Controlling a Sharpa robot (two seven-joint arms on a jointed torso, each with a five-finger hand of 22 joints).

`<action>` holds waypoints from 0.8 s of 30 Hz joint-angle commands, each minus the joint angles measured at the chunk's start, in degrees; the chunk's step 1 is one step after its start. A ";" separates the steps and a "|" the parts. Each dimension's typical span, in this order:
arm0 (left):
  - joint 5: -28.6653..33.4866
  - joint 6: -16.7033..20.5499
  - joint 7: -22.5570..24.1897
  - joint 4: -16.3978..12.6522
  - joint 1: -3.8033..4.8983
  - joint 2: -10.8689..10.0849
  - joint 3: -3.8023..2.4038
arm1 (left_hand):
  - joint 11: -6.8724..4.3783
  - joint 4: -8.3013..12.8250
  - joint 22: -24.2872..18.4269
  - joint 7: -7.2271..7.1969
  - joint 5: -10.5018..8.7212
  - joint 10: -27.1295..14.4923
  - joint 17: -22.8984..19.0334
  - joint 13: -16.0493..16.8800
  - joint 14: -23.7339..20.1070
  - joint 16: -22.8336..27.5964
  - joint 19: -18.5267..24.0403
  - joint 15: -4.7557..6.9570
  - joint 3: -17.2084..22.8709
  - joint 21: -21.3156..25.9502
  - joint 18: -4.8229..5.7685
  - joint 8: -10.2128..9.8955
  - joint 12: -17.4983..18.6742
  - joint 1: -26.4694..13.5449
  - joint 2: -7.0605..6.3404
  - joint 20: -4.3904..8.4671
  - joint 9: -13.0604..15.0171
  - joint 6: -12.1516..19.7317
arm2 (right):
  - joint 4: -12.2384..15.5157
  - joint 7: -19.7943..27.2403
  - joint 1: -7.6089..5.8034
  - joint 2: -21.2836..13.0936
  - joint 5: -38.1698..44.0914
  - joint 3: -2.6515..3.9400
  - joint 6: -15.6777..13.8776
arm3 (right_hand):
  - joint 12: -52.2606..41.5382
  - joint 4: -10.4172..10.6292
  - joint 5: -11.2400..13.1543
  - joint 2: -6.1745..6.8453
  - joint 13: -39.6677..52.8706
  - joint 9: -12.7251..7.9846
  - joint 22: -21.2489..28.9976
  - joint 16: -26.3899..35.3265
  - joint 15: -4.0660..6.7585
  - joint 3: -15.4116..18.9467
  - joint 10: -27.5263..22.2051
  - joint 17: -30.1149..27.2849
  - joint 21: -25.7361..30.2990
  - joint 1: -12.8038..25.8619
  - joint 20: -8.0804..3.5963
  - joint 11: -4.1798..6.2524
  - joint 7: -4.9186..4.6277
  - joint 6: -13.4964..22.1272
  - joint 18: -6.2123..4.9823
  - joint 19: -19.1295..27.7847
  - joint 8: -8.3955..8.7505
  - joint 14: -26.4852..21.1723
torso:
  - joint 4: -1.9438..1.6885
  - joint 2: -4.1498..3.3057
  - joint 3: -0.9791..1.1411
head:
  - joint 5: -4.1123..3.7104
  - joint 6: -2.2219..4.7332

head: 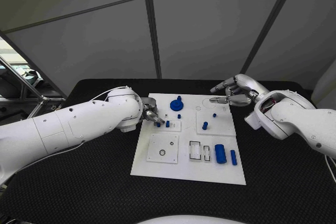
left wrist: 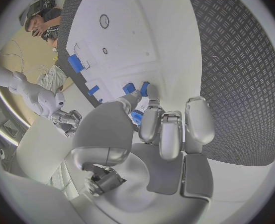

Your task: Assemble the parts on the task board

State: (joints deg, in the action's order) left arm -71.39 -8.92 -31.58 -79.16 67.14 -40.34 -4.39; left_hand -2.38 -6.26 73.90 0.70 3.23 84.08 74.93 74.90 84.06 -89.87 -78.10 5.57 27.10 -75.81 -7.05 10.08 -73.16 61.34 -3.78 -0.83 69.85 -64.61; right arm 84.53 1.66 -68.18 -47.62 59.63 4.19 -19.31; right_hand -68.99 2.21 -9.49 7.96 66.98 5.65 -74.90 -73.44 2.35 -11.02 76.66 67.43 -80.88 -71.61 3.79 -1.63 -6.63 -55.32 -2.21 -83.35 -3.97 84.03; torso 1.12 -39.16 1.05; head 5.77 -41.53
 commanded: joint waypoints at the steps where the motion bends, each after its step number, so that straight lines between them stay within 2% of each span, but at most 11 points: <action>1: -0.24 -0.52 -1.60 0.45 -0.23 0.02 0.21 | -0.36 -0.63 0.10 0.11 -0.32 2.24 15.07 10.25 5.94 -0.13 -0.47 0.24 -0.35 -0.23 2.66 0.01 -0.05 -0.12 -0.54 0.00 0.18 -0.24 | 0.10 0.61 -0.11 -0.01 -0.15 0.05 0.08 | -0.14 0.05 -0.34 0.11 -0.15 0.09 -1.85 0.40 0.33 0.03 0.24 -0.12 0.24 0.48 -0.15 -0.06 0.10 -0.40 -0.89 -0.12 0.19 1.09 | 0.02 0.03 0.00 | 0.03 0.03; 10: -0.13 1.55 -1.37 0.40 -0.25 -0.31 0.19 | -0.38 -3.39 0.25 0.05 -0.45 2.24 14.91 10.29 5.89 0.02 -0.53 0.43 -2.69 -0.22 2.68 0.03 -0.04 -1.09 -2.38 0.22 0.75 -0.48 | 0.04 0.64 -0.12 -0.07 -0.17 0.05 -0.02 | -0.10 0.05 -0.34 0.12 -0.20 0.09 -1.86 0.42 0.33 0.04 0.21 -0.12 0.24 0.52 -0.15 -0.07 0.09 -0.38 -0.89 -0.13 0.20 1.09 | -0.02 0.03 -0.04 | -0.05 0.27; 15: 0.17 4.08 -1.04 0.04 -0.25 -0.71 0.05 | -0.35 -6.74 0.18 0.10 -0.44 2.16 14.70 10.26 5.83 0.24 -0.44 0.42 -5.31 -0.01 2.66 -0.06 0.21 -2.67 -4.61 0.26 1.05 -0.71 | -0.14 0.73 -0.11 -0.01 -0.40 0.05 -0.16 | -0.12 0.15 -0.23 0.14 -0.20 0.07 -1.72 0.53 0.32 0.12 0.20 -0.21 0.36 0.75 -0.15 -0.09 0.07 -0.26 -0.92 -0.08 0.25 1.08 | 0.01 0.05 -0.03 | -0.07 0.30; 20: 1.14 5.78 -0.62 -0.19 -0.26 -0.96 -0.39 | -0.41 -9.46 0.00 0.06 -0.42 2.06 14.51 10.22 5.77 0.42 -0.30 0.47 -6.58 0.29 2.59 -0.27 0.47 -1.91 -5.51 0.30 1.35 -0.73 | -0.38 0.81 -0.11 0.10 -0.48 0.05 -0.29 | -0.08 0.17 -0.20 0.13 -0.25 0.07 -1.69 0.59 0.32 0.13 0.17 -0.29 0.38 0.80 -0.15 -0.09 0.06 -0.23 -0.93 -0.07 0.27 1.06 | 0.01 0.00 -0.04 | -0.06 0.51; 24: 3.21 6.64 -0.28 -0.25 -0.27 -1.09 -1.04 | -0.38 -10.09 -0.80 0.14 -0.42 1.77 13.98 9.97 5.61 0.95 0.31 0.41 -6.92 1.11 2.38 -0.52 1.43 -1.01 -5.78 0.28 1.44 -0.43 | -0.57 0.88 -0.10 0.26 -0.53 0.04 -0.33 | -0.08 0.17 -0.20 0.13 -0.25 0.07 -1.69 0.59 0.32 0.13 0.17 -0.29 0.38 0.80 -0.15 -0.09 0.06 -0.23 -0.93 -0.07 0.27 1.06 | -0.04 0.01 -0.02 | -0.01 0.64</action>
State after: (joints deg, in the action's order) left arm -70.36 -4.64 -32.12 -79.25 66.78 -41.38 -5.30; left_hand -2.46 -15.98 73.20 0.71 3.01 83.98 74.93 74.94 83.97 -89.02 -78.28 5.66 20.07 -74.79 -7.05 9.80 -71.81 59.77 -9.55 -0.60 71.25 -65.01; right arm 83.96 1.78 -68.18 -47.44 59.43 4.19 -19.36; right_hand -69.00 2.21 -9.49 8.20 66.78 5.65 -74.90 -73.22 2.35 -11.02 76.66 67.19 -80.89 -71.38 3.79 -1.64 -6.64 -55.32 -2.21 -83.35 -3.97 84.03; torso 1.12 -39.12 1.01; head 5.71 -40.95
